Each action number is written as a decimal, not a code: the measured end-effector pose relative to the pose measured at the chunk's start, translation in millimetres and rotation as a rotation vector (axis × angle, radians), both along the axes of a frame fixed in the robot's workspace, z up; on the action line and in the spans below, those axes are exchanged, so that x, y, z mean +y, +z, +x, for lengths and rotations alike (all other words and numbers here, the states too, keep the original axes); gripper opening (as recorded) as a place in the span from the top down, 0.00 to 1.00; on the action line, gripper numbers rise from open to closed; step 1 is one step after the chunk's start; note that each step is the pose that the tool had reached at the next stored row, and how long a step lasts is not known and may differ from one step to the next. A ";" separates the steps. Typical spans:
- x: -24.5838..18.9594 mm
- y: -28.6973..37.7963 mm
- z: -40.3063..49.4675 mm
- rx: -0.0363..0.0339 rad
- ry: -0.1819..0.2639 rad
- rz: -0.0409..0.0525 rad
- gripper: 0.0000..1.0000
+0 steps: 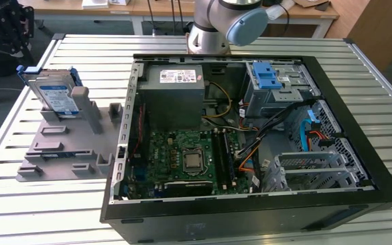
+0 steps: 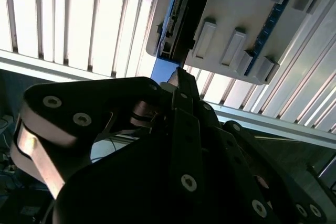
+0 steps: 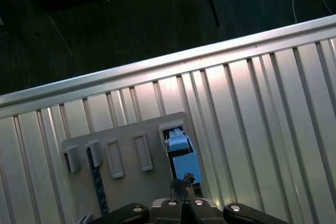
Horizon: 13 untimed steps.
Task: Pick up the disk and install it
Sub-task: 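Pick up the disk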
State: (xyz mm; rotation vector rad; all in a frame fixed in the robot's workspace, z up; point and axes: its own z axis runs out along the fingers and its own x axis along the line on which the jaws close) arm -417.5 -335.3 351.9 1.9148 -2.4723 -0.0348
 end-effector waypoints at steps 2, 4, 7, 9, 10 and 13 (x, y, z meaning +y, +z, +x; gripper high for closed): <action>0.0 0.0 0.0 0.0001 0.000 0.0000 0.89; -0.1 0.1 -0.1 0.0003 0.005 -0.0001 0.89; -0.1 -0.1 -0.1 0.0002 0.054 -0.0001 0.89; 0.0 -0.3 -0.1 0.0003 0.092 -0.0001 0.89; -0.1 -0.5 -0.1 0.0002 0.110 0.0000 0.89; -0.1 -0.6 -0.1 0.0001 0.134 -0.0001 0.89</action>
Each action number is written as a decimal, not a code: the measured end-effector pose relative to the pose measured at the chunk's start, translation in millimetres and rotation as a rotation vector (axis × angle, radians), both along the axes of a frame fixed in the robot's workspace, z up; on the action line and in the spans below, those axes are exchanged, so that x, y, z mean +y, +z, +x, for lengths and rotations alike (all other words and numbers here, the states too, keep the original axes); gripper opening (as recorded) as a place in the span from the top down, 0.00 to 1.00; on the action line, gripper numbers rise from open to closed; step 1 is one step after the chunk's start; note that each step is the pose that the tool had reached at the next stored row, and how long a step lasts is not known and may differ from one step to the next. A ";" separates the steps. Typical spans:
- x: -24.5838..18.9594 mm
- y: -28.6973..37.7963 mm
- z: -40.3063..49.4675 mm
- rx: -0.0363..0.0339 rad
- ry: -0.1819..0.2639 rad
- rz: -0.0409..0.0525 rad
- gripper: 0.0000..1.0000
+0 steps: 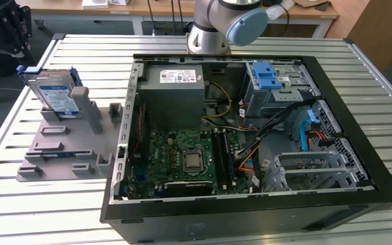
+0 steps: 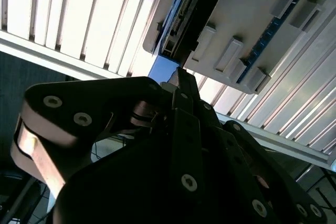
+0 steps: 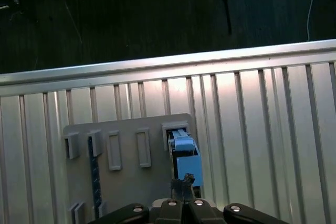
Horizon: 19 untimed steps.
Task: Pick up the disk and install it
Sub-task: 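Pick up the disk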
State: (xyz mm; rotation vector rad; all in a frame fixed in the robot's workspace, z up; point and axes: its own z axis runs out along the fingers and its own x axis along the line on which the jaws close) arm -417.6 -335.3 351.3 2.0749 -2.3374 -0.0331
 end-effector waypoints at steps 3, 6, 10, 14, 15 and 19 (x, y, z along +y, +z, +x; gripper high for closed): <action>0.0 0.0 0.0 -0.0002 0.000 0.0000 0.89; 0.0 0.0 0.0 -0.0001 0.000 0.0000 0.89; 0.0 -0.1 0.0 -0.0002 0.000 0.0001 0.77; 0.0 -1.2 -0.2 -0.0029 0.002 0.0001 0.59; 0.1 -1.9 -0.7 -0.0050 0.004 0.0001 0.53; 0.2 -6.6 -3.6 -0.0082 0.016 0.0001 0.41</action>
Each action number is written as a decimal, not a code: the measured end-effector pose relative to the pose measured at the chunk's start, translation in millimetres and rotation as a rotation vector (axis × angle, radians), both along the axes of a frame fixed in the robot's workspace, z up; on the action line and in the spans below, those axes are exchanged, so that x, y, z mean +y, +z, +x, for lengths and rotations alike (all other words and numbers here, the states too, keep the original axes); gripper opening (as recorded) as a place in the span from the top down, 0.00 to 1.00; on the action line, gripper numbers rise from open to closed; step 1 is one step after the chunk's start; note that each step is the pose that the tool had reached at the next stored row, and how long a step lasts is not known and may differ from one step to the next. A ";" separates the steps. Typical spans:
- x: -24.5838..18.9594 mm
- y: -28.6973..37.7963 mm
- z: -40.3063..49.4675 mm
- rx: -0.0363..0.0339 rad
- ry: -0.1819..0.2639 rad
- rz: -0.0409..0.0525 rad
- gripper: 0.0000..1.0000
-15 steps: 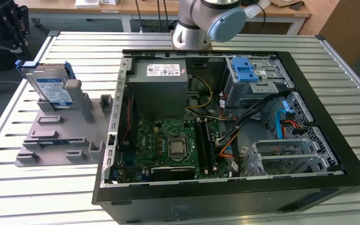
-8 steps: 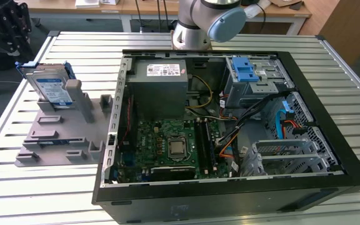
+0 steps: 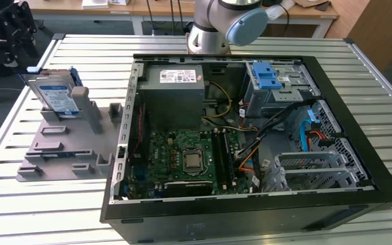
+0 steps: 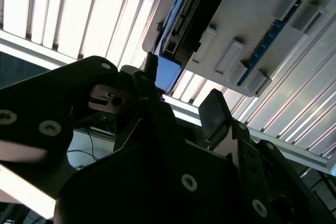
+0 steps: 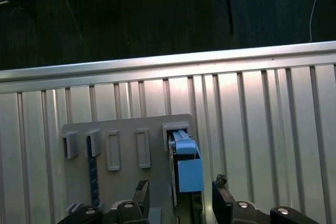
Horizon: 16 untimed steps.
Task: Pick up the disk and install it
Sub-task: 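Pick up the disk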
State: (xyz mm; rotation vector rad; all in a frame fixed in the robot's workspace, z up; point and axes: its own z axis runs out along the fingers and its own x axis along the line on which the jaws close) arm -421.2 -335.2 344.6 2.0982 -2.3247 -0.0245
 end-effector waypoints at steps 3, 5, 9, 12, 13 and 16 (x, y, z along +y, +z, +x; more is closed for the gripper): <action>1.5 -2.8 -2.0 -0.0015 0.000 0.0001 0.41; 2.3 -4.1 -2.1 -0.0013 0.000 -0.0001 0.41; 3.6 -5.7 -2.2 -0.0014 0.001 -0.0001 0.41; 3.6 -5.7 -2.2 -0.0013 0.001 -0.0001 0.41; 3.6 -5.9 -2.2 -0.0014 0.001 0.0000 0.41; 3.6 -6.8 -2.2 -0.0016 0.012 0.0001 0.41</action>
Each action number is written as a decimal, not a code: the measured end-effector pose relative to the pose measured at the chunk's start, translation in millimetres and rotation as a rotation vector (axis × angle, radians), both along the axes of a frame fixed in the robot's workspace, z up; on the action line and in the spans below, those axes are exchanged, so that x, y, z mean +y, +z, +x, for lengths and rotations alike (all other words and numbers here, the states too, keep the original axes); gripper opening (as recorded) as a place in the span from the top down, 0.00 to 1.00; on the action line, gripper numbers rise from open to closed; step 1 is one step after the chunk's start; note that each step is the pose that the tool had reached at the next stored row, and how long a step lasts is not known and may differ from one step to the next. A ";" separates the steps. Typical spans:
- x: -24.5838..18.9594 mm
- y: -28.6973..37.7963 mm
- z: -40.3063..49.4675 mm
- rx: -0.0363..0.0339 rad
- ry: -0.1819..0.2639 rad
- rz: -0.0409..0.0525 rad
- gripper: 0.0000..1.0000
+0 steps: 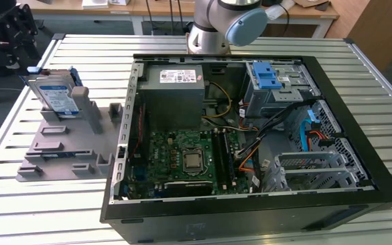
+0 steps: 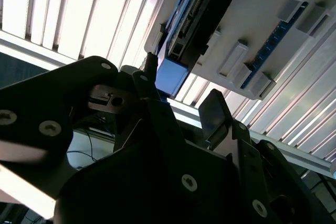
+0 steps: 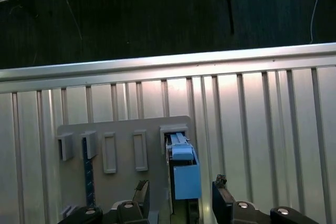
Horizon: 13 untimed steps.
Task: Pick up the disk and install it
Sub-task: 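Pick up the disk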
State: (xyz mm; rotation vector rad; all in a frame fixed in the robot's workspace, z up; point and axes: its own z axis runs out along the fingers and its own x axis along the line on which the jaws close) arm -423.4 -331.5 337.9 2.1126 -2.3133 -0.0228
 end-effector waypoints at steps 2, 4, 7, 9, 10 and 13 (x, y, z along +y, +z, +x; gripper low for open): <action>0.0 -1.6 -0.5 0.0000 0.006 0.0001 0.41; 0.1 -4.1 -1.6 0.0000 0.006 0.0001 0.41; 1.2 -7.4 -2.1 -0.0020 0.006 -0.0009 0.41; 1.8 -9.1 -2.4 -0.0134 0.007 -0.0019 0.41; 1.9 -10.2 -2.7 -0.0191 0.008 -0.0018 0.41; 1.9 -13.1 -3.7 -0.0271 0.009 -0.0015 0.41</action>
